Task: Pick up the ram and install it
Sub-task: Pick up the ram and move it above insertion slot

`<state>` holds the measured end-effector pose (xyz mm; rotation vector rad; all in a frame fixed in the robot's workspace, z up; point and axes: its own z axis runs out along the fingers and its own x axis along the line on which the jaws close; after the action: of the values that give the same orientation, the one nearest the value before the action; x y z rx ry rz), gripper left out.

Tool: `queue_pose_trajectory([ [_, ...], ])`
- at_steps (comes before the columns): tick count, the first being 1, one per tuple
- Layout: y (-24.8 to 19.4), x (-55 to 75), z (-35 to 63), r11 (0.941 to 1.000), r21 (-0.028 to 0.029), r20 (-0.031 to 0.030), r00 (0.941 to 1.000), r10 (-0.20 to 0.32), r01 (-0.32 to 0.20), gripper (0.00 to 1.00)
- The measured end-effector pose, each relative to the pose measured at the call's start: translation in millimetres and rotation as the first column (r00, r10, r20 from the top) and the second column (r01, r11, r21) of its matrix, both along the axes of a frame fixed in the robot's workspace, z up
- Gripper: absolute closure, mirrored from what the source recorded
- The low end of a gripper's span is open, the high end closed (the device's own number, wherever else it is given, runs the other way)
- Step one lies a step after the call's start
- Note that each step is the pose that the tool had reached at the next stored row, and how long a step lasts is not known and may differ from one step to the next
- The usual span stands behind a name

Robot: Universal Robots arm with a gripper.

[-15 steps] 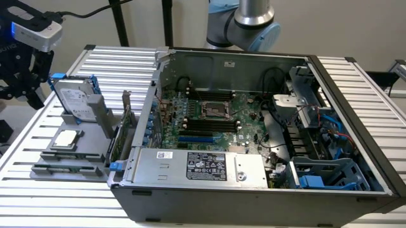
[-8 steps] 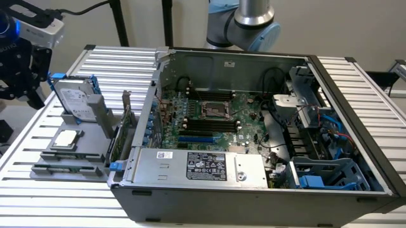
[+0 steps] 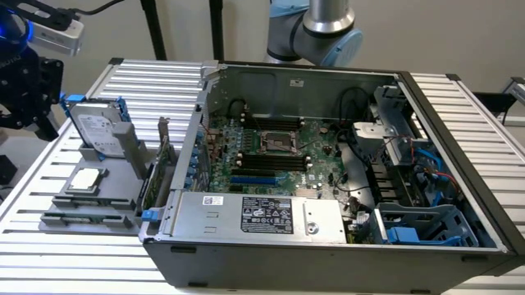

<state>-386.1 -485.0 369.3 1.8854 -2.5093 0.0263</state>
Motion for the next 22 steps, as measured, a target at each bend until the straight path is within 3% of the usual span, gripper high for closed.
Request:
queue_pose_trajectory([
  [4,0.0,0.0,0.0,0.9973,0.0,0.0,0.9973,0.073,-0.073,0.89],
  [8,0.0,0.0,0.0,0.99,0.0002,0.0001,0.99,0.141,-0.141,0.89],
  [17,0.0,0.0,0.0,0.9887,0.0005,0.0001,0.9887,0.15,-0.15,0.89],
  [22,0.0,0.0,-0.1,0.9831,0.0005,0.0,0.9831,0.183,-0.183,0.88],
])
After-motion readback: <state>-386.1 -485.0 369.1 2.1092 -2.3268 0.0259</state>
